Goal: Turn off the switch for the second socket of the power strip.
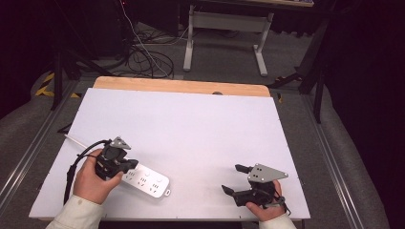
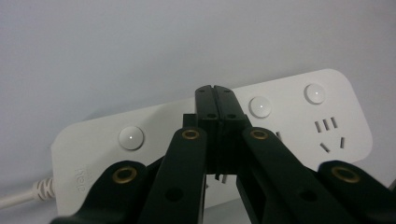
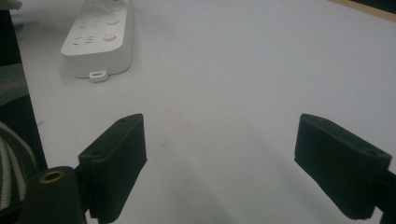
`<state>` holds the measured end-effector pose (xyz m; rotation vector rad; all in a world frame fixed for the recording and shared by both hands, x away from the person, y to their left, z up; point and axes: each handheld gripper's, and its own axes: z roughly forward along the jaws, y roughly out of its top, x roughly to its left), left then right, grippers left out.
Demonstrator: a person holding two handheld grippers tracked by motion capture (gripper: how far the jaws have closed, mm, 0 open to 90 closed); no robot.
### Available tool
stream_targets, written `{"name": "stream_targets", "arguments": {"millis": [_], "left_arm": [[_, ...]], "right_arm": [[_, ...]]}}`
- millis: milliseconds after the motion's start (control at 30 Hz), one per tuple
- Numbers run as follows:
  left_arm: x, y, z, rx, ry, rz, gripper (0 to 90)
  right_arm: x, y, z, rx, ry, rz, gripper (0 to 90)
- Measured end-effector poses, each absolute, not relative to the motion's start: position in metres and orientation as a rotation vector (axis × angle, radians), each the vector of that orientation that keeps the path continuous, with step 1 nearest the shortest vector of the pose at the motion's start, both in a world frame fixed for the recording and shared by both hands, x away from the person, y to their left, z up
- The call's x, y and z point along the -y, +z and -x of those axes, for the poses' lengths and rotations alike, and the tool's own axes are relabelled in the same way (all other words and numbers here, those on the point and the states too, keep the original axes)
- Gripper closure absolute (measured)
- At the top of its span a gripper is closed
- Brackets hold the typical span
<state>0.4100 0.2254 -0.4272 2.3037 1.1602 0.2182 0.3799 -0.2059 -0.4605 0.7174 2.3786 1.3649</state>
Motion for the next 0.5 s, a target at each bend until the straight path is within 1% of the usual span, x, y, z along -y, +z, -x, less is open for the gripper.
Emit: {"name": "stream_targets", "arguments": {"millis": [333, 500], "left_arm": [[-0.2185, -0.4322, -0.4177, -1.211, 0.220, -2.351, 89.9], [-0.2165, -0.4325, -0.4178, -1.207, 0.220, -2.360, 90.0]], "right_arm": [[0.2050, -0.4608, -0.3801, -2.387, 1.360, -0.711, 17.3], [0.2055, -0.4609, -0.3802, -2.388, 1.362, -0.711, 17.3]]}}
